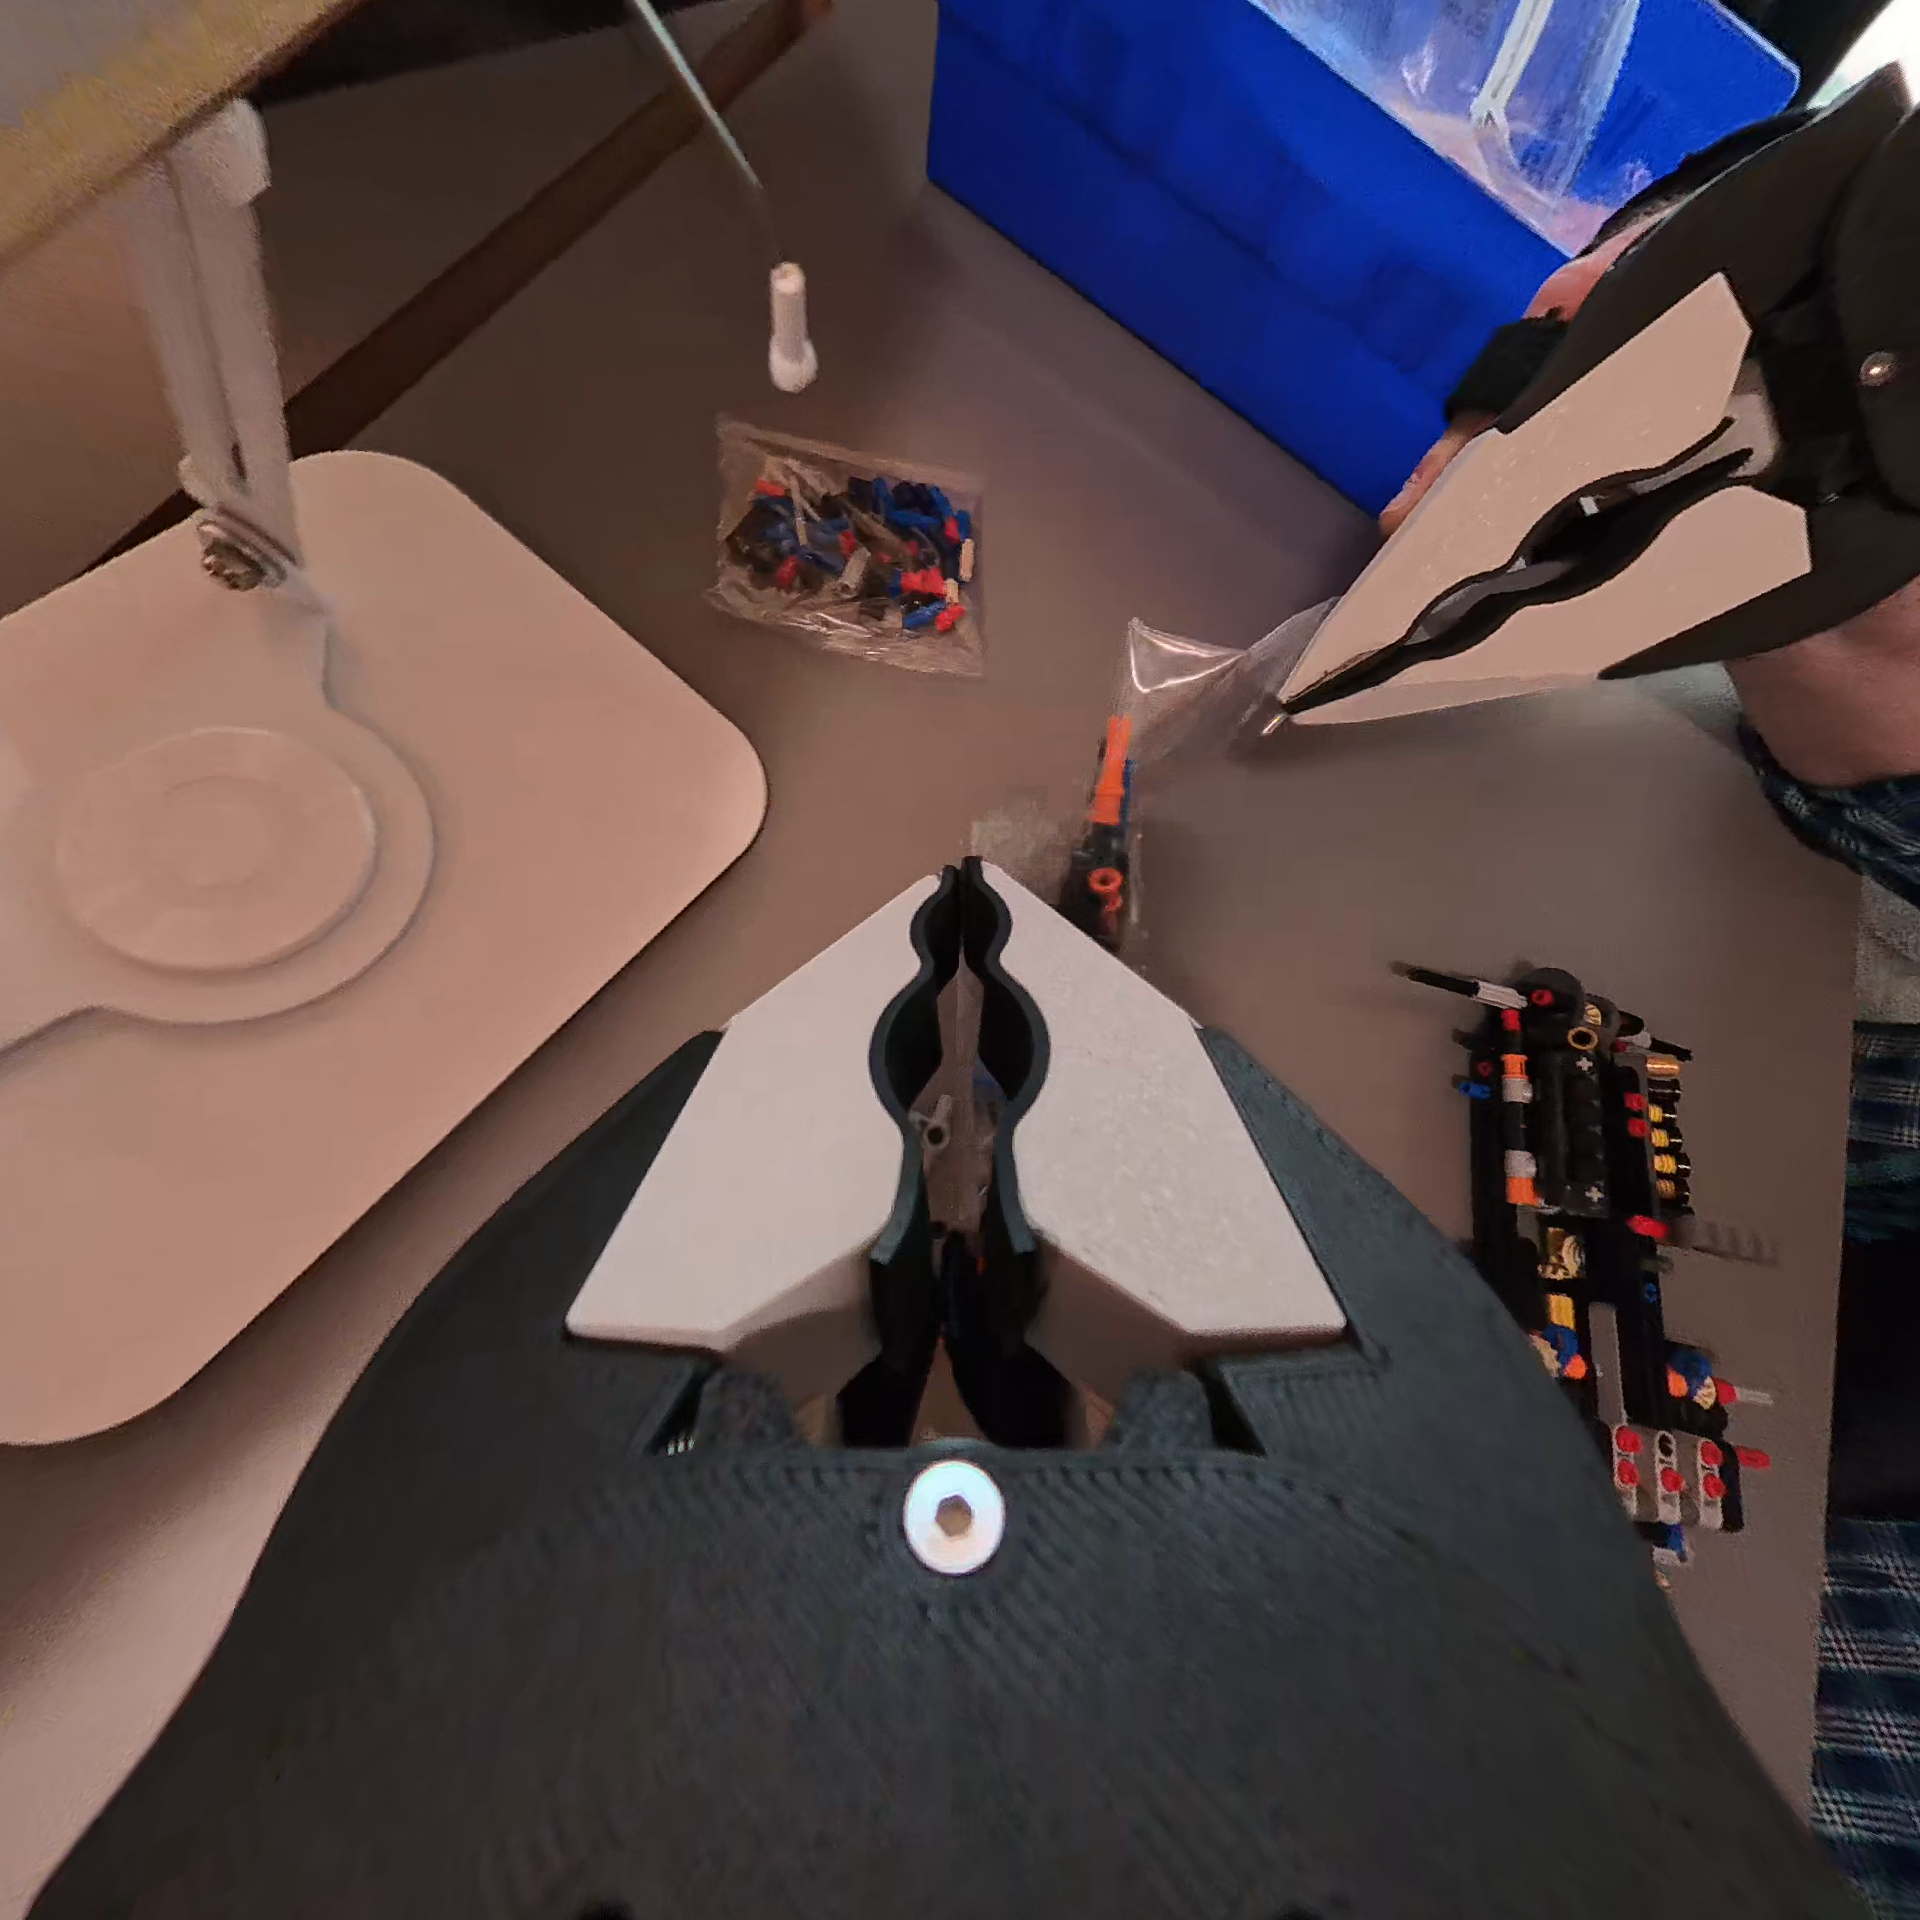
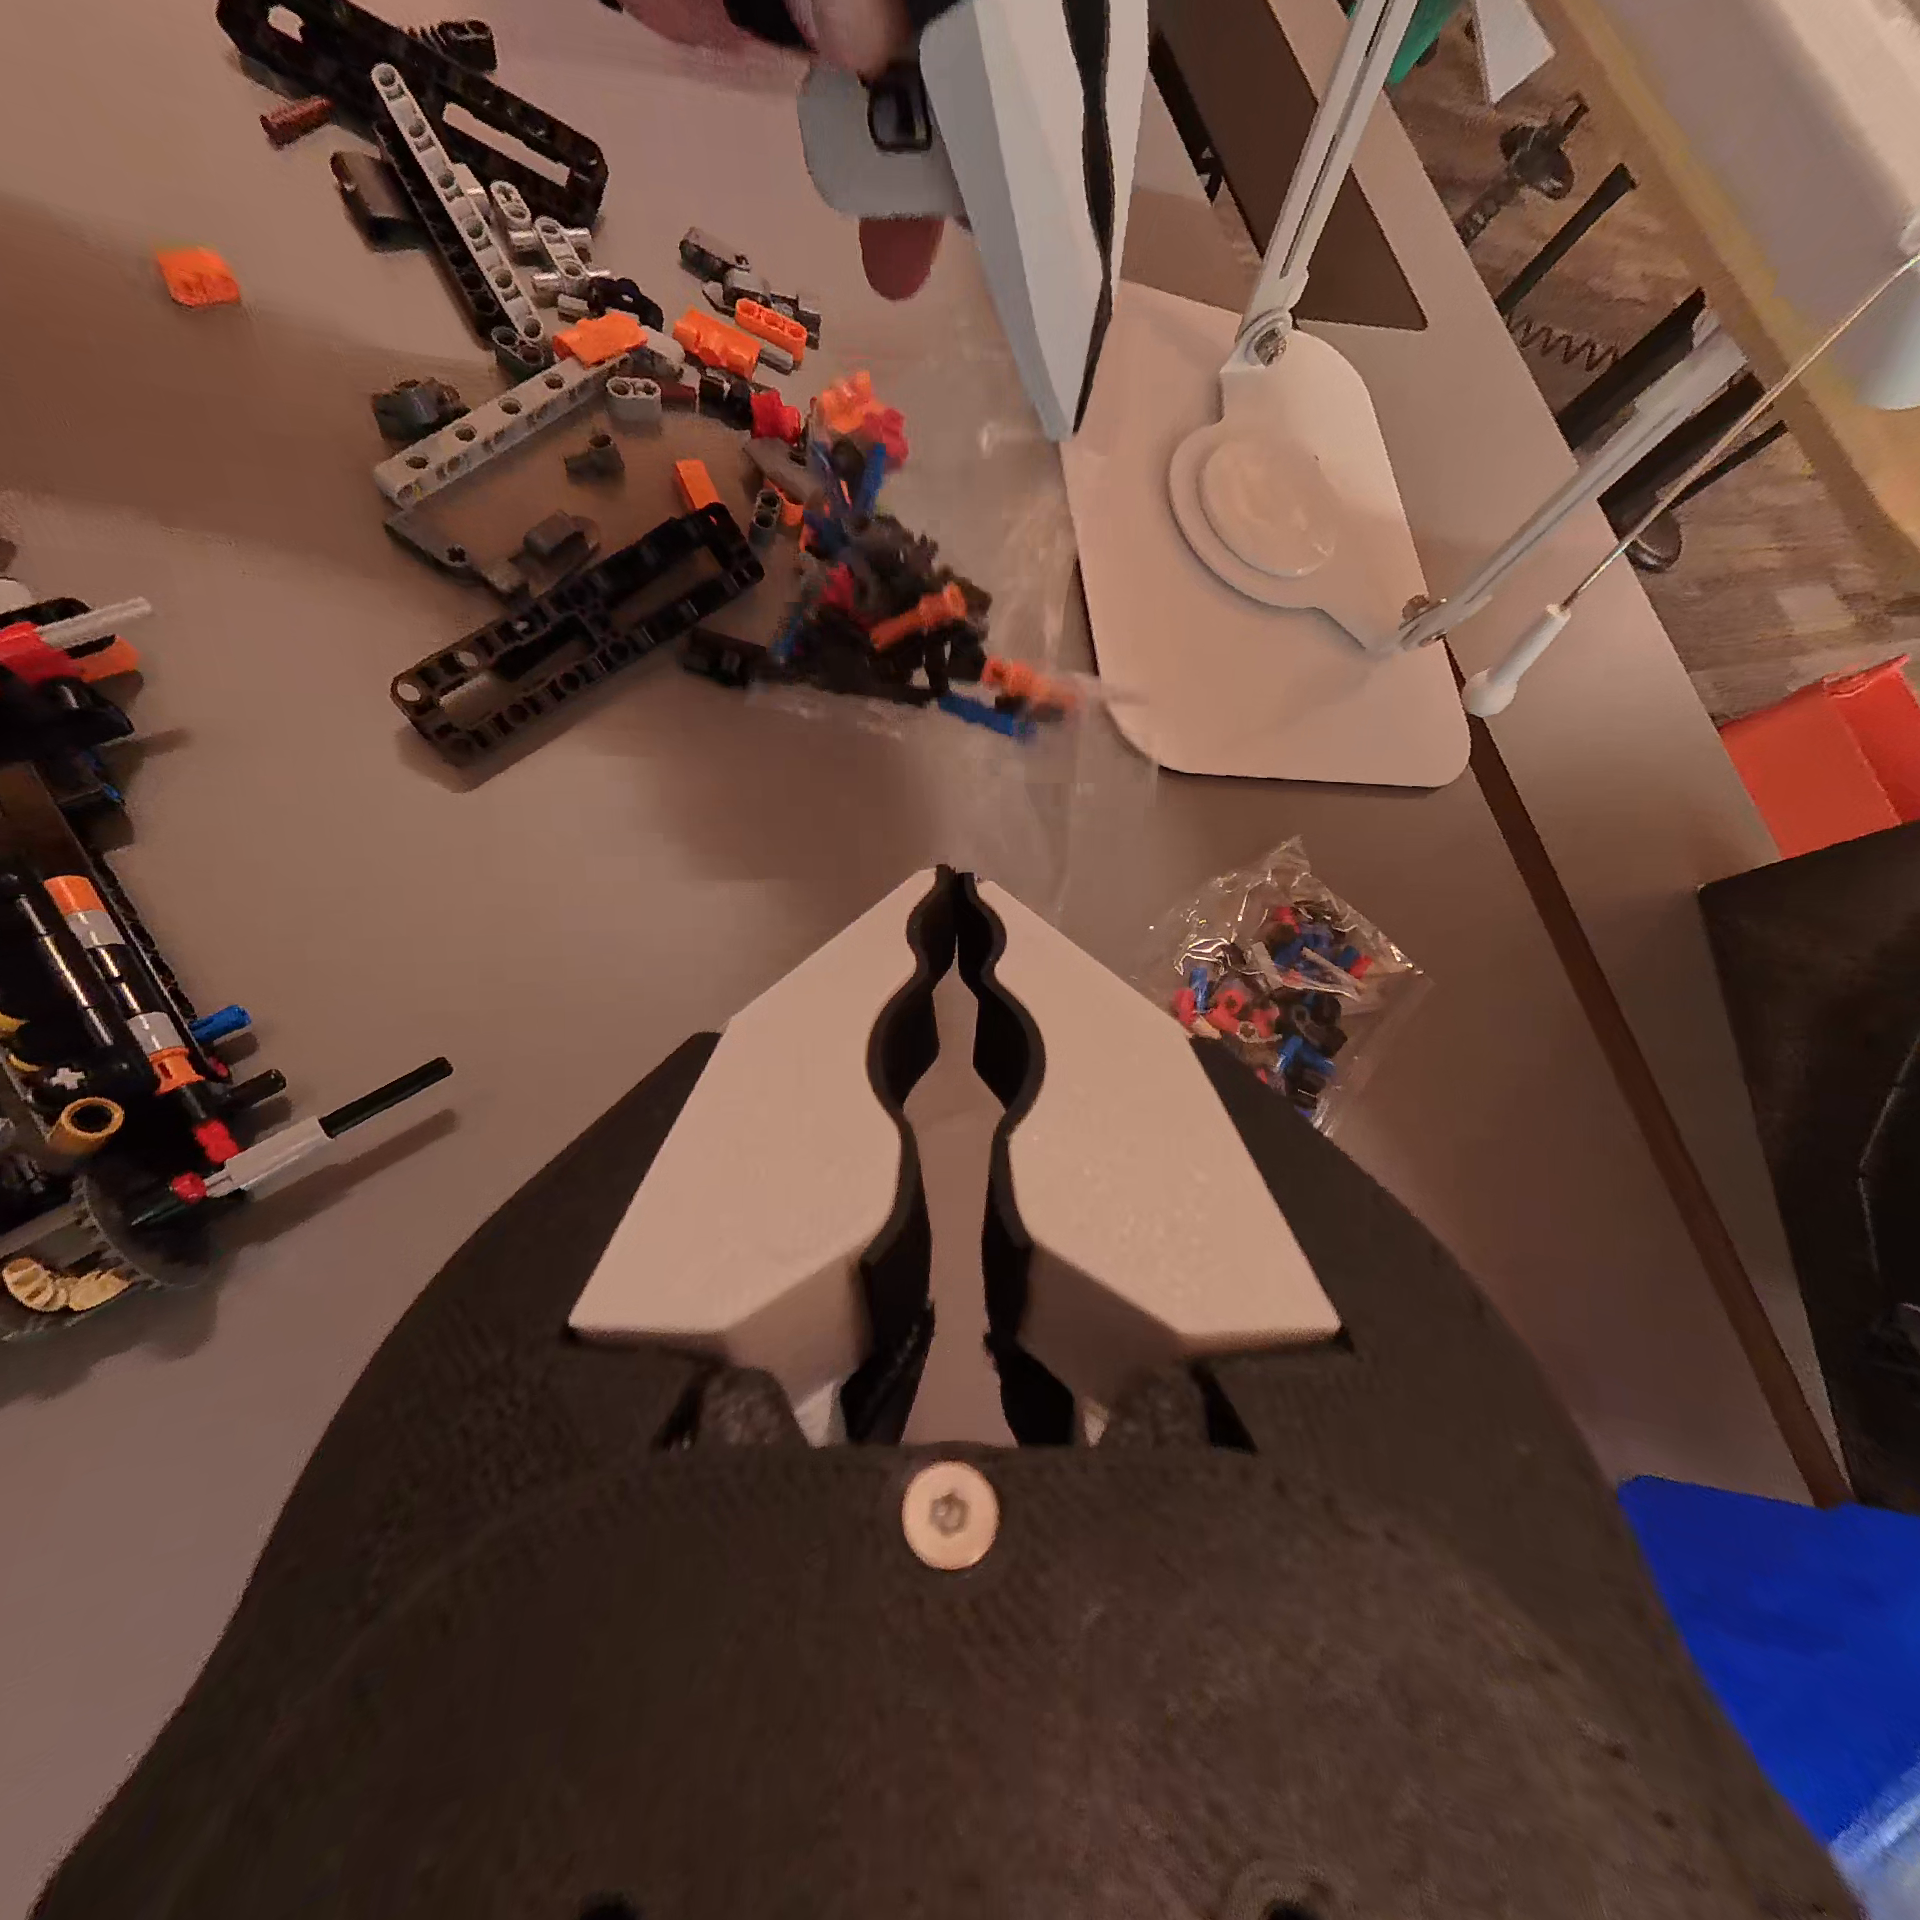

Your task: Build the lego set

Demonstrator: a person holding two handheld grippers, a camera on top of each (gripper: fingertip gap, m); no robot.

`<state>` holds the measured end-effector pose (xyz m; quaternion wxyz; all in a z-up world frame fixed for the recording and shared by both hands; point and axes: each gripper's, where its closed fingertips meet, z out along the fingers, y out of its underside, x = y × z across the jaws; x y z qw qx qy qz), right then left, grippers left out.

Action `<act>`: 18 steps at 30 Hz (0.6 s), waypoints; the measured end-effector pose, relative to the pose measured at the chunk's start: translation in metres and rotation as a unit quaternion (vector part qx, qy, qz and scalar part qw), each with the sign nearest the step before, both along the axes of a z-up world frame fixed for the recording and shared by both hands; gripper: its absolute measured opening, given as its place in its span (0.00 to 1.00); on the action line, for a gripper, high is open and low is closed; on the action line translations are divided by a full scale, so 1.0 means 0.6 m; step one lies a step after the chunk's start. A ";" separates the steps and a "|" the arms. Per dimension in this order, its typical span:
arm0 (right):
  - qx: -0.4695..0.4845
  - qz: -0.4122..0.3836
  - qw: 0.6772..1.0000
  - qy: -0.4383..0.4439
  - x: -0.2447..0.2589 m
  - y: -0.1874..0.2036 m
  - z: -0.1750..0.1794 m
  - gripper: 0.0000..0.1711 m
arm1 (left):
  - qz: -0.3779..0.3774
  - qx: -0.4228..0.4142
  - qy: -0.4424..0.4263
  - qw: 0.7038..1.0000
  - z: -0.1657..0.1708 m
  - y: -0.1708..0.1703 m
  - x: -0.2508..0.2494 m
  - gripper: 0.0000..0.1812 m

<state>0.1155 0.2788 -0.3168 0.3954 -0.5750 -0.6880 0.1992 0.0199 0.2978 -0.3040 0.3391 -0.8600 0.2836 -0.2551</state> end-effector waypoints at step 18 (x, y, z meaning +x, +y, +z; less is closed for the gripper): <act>-0.026 0.004 0.999 -0.033 0.003 0.000 -0.033 0.00 | 0.026 0.003 -0.027 0.999 0.012 -0.020 -0.057 0.00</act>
